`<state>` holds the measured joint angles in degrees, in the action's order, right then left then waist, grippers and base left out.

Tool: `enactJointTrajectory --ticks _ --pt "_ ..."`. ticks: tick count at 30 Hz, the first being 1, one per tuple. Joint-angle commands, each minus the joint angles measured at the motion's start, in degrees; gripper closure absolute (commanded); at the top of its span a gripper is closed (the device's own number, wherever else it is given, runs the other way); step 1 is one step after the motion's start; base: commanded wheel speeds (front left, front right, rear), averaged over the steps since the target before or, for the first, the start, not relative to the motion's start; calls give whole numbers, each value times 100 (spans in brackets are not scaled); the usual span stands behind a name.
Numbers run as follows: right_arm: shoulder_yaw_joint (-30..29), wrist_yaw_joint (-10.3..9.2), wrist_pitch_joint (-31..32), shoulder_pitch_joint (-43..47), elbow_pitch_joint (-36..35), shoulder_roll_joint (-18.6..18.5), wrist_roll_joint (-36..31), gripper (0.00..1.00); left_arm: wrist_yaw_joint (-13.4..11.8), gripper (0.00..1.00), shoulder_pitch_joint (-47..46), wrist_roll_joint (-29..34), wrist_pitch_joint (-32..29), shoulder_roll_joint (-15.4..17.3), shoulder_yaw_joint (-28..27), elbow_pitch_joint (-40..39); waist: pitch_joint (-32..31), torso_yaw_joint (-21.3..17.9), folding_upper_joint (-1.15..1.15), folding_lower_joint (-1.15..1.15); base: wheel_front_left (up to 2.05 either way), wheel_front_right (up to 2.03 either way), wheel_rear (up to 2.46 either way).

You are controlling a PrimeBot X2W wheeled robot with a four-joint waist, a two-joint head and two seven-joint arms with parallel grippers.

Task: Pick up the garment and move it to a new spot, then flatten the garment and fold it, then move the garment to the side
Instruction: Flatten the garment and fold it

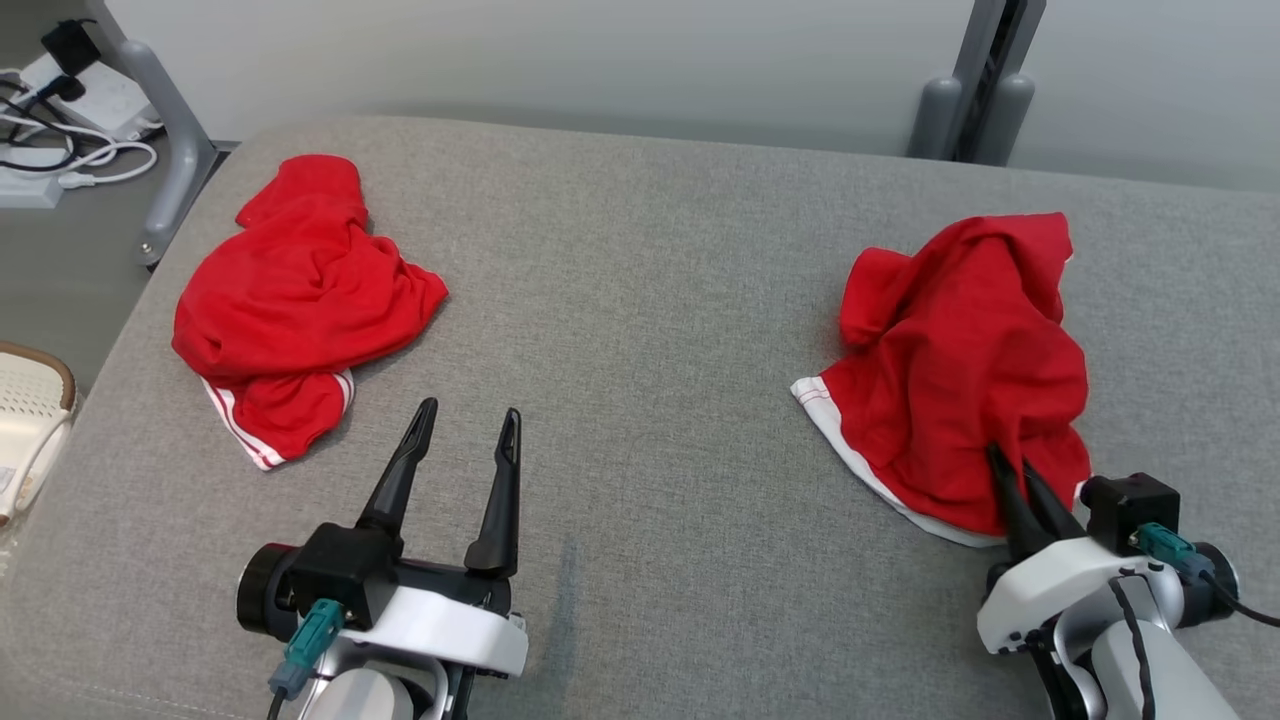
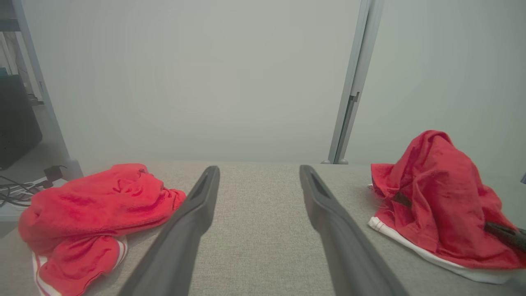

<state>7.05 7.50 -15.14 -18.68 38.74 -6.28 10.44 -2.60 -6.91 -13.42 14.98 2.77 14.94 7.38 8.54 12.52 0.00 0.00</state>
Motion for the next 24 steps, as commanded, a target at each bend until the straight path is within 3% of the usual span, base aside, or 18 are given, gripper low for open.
enactJointTrajectory --ticks 1,9,15,20,24 --pt "46 -2 2 -12 -95 -4 96 100 -20 0 28 36 16 21 1 22 -68 19 0 0 0 0 0" --pt "1028 -2 1 -156 -801 101 740 100 -9 0 201 35 16 21 -9 72 -466 -11 0 0 0 0 0" --pt "1981 -1 2 -621 -1914 189 2022 100 13 0 312 -8 16 20 -72 72 -684 -128 0 0 0 0 0" --pt "1648 -1 2 -720 -2561 203 3040 100 4 0 338 -15 16 20 -83 47 -703 -188 0 0 0 0 0" --pt "916 -2 2 -505 -2004 1 3360 100 -5 0 335 -31 16 19 -86 21 -631 -227 0 0 0 0 0"
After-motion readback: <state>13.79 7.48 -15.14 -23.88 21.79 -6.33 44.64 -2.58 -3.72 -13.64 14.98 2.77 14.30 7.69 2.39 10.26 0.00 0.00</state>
